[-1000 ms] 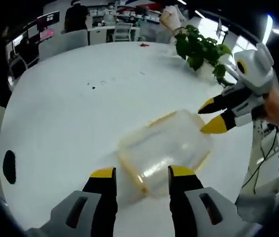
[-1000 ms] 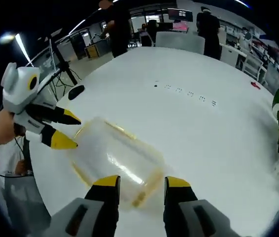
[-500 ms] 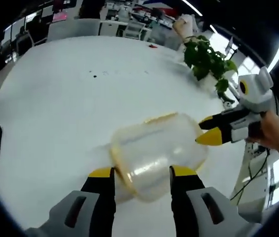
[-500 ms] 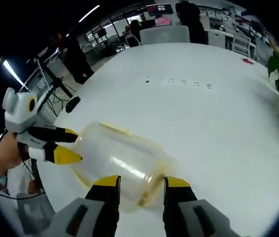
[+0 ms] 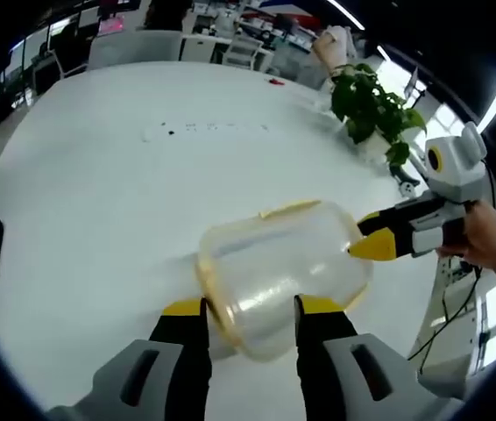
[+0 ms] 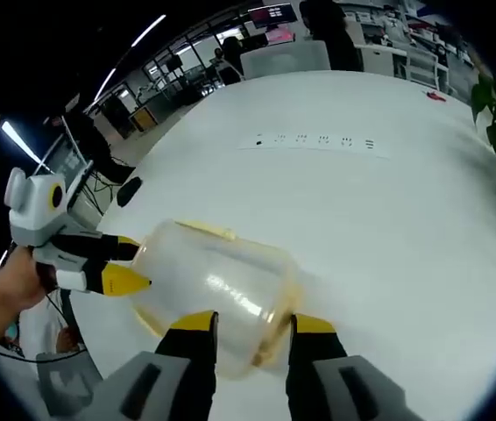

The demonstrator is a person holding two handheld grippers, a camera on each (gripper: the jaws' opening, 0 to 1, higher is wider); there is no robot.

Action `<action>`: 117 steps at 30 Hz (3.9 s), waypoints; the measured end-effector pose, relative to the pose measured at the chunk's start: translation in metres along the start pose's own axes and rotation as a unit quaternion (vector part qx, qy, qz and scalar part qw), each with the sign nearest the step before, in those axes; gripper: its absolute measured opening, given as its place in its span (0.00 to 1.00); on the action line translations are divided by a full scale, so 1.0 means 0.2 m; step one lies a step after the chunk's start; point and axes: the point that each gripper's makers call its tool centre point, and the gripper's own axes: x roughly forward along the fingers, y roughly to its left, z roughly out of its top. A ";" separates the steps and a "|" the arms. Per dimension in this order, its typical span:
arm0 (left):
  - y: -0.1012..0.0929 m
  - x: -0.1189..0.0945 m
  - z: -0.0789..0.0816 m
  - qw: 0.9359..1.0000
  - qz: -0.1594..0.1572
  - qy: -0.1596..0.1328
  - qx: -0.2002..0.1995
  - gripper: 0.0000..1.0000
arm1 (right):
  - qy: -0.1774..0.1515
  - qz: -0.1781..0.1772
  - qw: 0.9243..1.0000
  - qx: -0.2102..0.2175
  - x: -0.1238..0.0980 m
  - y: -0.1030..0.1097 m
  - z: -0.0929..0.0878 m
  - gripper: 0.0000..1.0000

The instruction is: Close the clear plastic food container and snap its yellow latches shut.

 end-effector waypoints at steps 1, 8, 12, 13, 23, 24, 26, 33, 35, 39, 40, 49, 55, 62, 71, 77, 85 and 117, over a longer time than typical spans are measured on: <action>0.01 0.00 0.00 1.000 0.003 0.003 -0.001 0.34 | 0.008 0.001 1.000 -0.029 0.00 0.00 0.00 0.26; 0.01 0.02 -0.03 1.000 -0.010 0.022 -0.019 0.32 | 0.001 -0.006 1.000 -0.001 0.00 0.02 0.02 0.25; 0.01 0.02 -0.02 1.000 -0.006 0.011 -0.027 0.33 | 0.001 -0.005 1.000 0.000 0.00 0.01 0.01 0.26; 0.01 0.02 -0.01 1.000 -0.007 0.009 -0.026 0.33 | 0.000 -0.005 1.000 0.002 0.00 0.01 0.01 0.26; 0.00 0.03 0.01 1.000 -0.011 0.006 -0.027 0.36 | -0.002 0.000 1.000 -0.002 -0.01 0.00 0.01 0.29; 0.00 0.03 0.01 1.000 -0.013 0.006 -0.026 0.36 | -0.002 0.000 1.000 -0.009 -0.01 0.00 0.01 0.29; 0.00 0.04 0.02 1.000 -0.015 0.008 -0.024 0.36 | 0.003 0.002 0.999 -0.033 -0.01 0.00 0.01 0.30; 0.00 0.03 0.03 1.000 -0.017 0.008 0.005 0.36 | 0.021 -0.001 0.996 -0.091 -0.02 0.00 0.01 0.30; 0.00 0.02 0.03 1.000 -0.017 0.011 0.018 0.35 | 0.025 -0.002 0.994 -0.108 -0.02 -0.01 0.01 0.29; 0.00 0.01 0.03 0.999 -0.025 0.017 0.027 0.34 | 0.046 0.002 0.989 -0.138 -0.03 0.00 -0.01 0.30; 0.01 0.01 0.02 0.999 -0.027 0.019 0.030 0.34 | 0.050 0.002 0.988 -0.147 -0.03 0.00 -0.01 0.30; 0.03 -0.04 0.03 0.996 -0.021 0.028 0.078 0.30 | 0.073 -0.008 0.976 -0.204 -0.05 -0.01 -0.03 0.30; 0.05 -0.07 0.05 0.993 -0.018 0.028 0.113 0.29 | 0.083 -0.011 0.967 -0.241 -0.07 0.00 -0.02 0.30; 0.06 -0.12 0.10 0.991 -0.022 0.034 0.131 0.29 | 0.087 -0.008 0.958 -0.272 -0.09 0.00 -0.02 0.26; 0.05 -0.14 0.11 0.980 -0.033 0.047 0.191 0.29 | 0.088 0.006 0.947 -0.310 -0.11 0.05 0.00 0.26; 0.02 -0.14 0.07 0.961 -0.041 0.070 0.264 0.28 | 0.102 0.008 0.934 -0.342 -0.11 0.05 -0.01 0.25; 0.02 -0.14 0.06 0.938 -0.046 0.090 0.331 0.28 | 0.108 0.024 0.921 -0.375 -0.11 0.08 -0.01 0.25; -0.13 -0.09 0.08 0.890 -0.103 0.079 0.436 0.28 | 0.111 0.070 0.893 -0.430 -0.07 0.18 0.03 0.22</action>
